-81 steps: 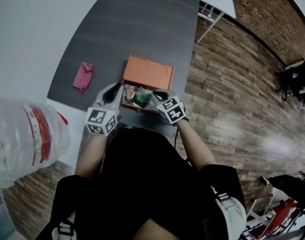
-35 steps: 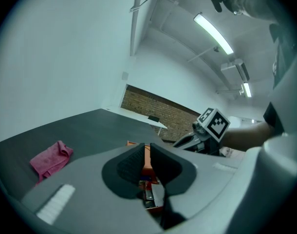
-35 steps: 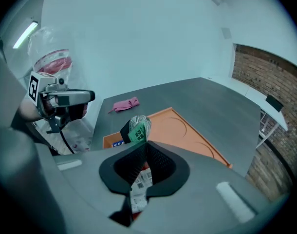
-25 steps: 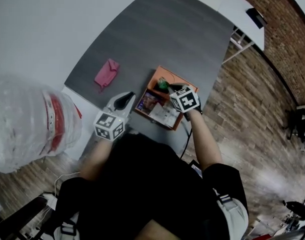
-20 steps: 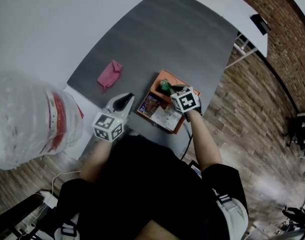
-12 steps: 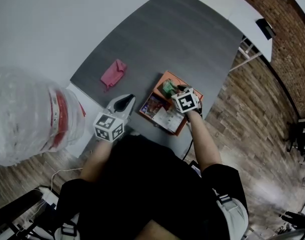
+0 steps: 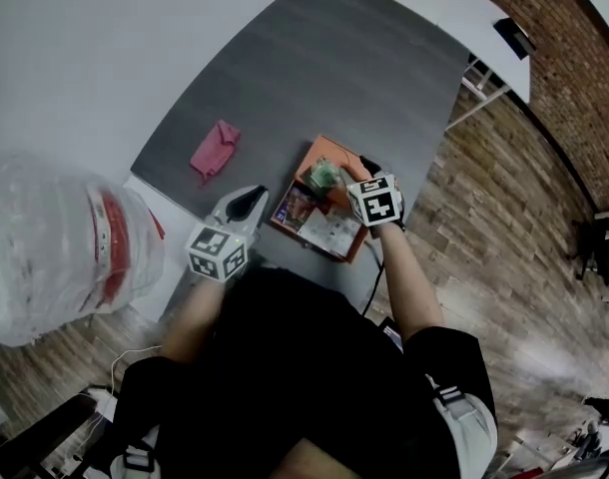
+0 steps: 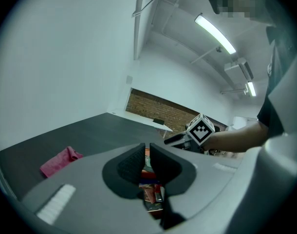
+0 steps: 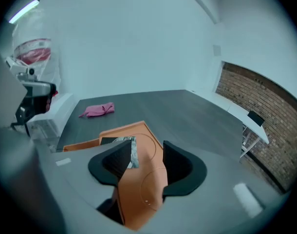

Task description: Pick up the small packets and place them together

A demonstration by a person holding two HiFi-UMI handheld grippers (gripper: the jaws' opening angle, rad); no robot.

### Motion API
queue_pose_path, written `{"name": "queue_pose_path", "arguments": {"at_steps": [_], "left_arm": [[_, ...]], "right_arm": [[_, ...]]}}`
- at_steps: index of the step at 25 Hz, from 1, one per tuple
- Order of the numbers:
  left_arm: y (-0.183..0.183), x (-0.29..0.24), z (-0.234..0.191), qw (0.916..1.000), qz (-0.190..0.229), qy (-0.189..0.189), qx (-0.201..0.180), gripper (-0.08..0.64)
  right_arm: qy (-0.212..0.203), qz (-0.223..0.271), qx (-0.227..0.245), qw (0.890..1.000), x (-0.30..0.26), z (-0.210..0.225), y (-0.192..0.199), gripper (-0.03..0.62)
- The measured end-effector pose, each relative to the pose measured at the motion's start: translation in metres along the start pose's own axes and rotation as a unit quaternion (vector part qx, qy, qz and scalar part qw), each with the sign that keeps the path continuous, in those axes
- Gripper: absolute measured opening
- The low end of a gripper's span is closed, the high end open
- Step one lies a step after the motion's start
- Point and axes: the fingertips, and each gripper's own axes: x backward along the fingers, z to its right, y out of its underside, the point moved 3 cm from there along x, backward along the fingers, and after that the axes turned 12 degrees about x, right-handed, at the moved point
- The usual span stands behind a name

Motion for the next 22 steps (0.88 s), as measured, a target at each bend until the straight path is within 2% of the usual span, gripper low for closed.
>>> {"name": "queue_pose_path", "arguments": {"at_steps": [5, 14, 22], "left_arm": [[0.001, -0.012, 0.012, 0.9996, -0.009, 0.027, -0.006, 0.031], [0.011, -0.033, 0.034, 0.9961, -0.034, 0.080, -0.013, 0.031], [0.019, -0.045, 0.050, 0.9920, -0.056, 0.111, -0.024, 0.029]], "right_arm": [[0.008, 0.039, -0.048, 0.998, 0.030, 0.008, -0.005, 0.189], [-0.028, 0.053, -0.051, 0.997, 0.077, -0.026, 0.014, 0.140], [-0.046, 0.051, -0.061, 0.996, 0.094, -0.048, 0.033, 0.118]]}}
